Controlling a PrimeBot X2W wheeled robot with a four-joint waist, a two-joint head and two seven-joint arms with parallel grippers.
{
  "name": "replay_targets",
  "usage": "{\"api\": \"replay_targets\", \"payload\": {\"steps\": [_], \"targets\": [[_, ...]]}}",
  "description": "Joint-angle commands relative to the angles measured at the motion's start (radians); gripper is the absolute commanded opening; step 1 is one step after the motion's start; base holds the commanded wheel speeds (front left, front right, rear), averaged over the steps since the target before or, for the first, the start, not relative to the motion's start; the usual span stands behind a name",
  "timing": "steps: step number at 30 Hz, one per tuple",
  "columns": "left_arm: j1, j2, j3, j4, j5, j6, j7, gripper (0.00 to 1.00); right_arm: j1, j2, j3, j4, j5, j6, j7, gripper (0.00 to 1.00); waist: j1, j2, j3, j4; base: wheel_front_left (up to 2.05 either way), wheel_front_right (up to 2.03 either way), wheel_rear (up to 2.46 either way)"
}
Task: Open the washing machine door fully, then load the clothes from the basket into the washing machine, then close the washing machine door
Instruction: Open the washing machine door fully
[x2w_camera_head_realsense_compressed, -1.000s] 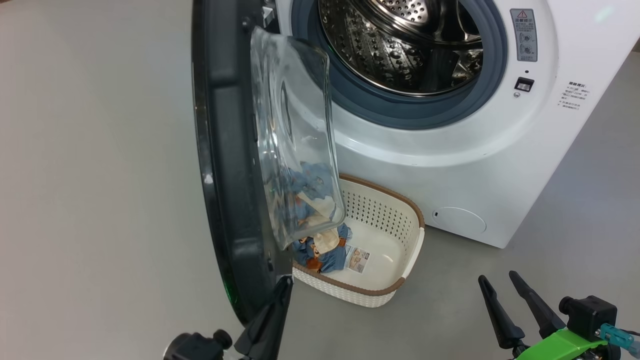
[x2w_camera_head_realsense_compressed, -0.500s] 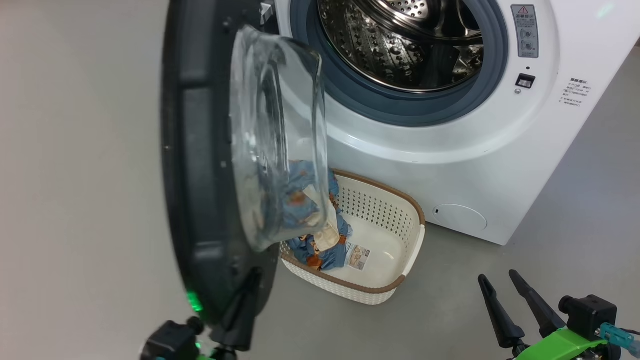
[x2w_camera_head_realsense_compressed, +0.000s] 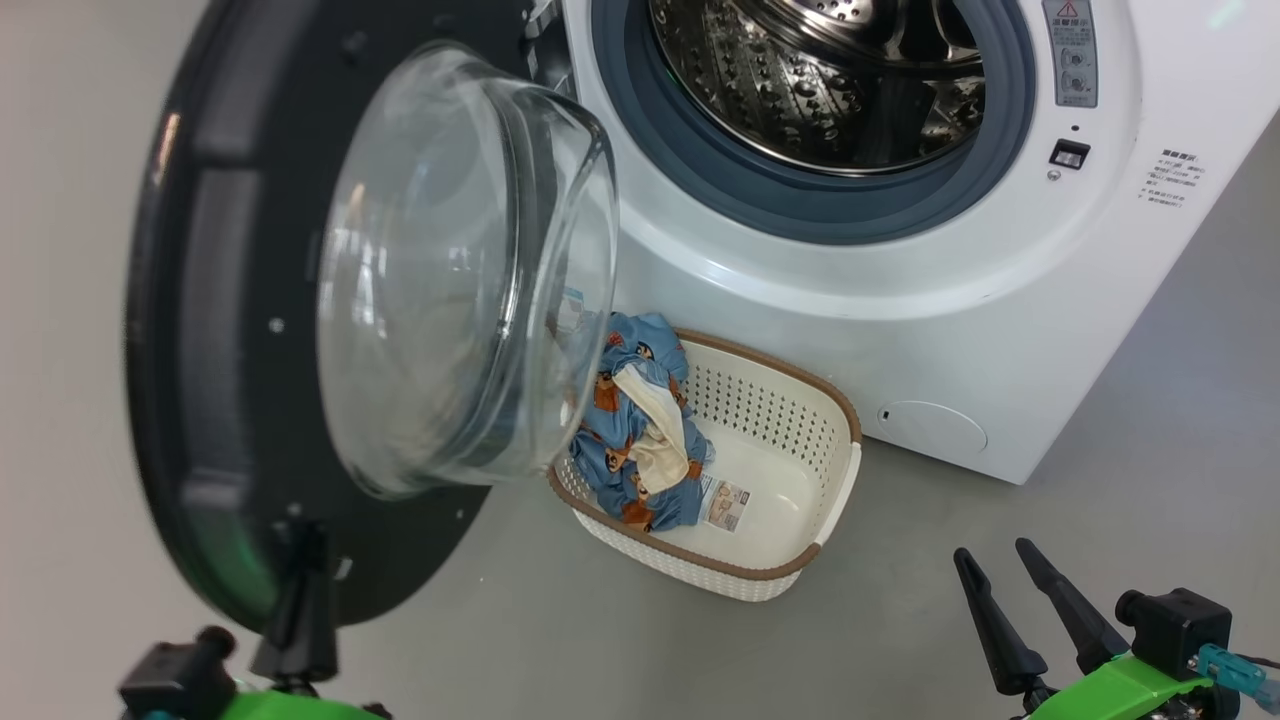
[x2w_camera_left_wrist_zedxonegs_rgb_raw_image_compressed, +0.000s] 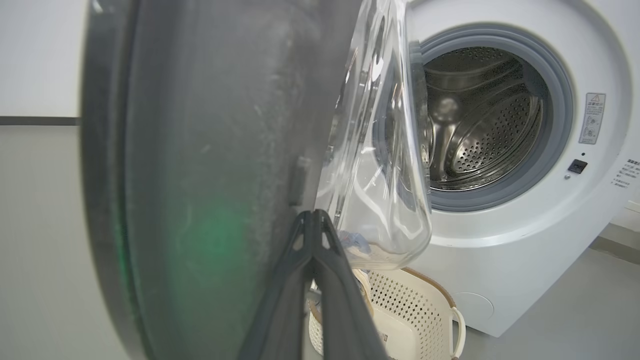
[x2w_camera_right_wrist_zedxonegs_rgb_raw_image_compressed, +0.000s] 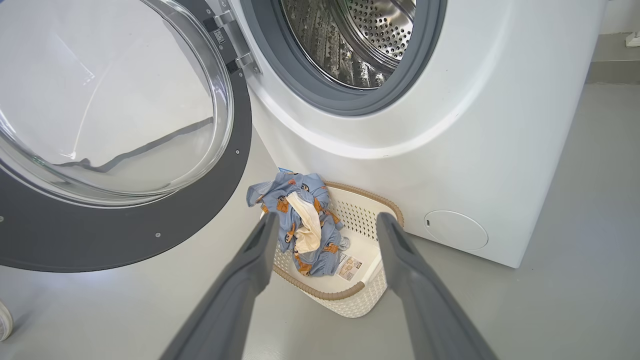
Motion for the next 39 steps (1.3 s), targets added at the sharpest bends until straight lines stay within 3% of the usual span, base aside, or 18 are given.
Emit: {"api": "replay_targets", "payload": {"steps": [1,21,39], "targets": [[-0.057,0.031,0.071,0.001,0.003,0.007,-0.005,0.00,-0.025,-0.014,0.025,-0.026,-0.005,0.002,-0.012,1.00,0.0000,0.0000,0.005,0.001,0.00,0.00,0.00],[-0.306,0.096,0.378,0.254,0.084,-0.009,-0.005,0.00,-0.063,-0.052,0.048,-0.023,-0.002,0.002,-0.012,1.00,0.0000,0.0000,0.070,-0.013,0.00,0.00,0.00],[-0.498,0.176,0.506,0.483,0.146,-0.030,-0.005,0.00,-0.098,-0.072,0.063,-0.015,0.002,0.002,-0.012,1.00,0.0000,0.0000,0.114,-0.030,0.00,0.00,0.00]]}}
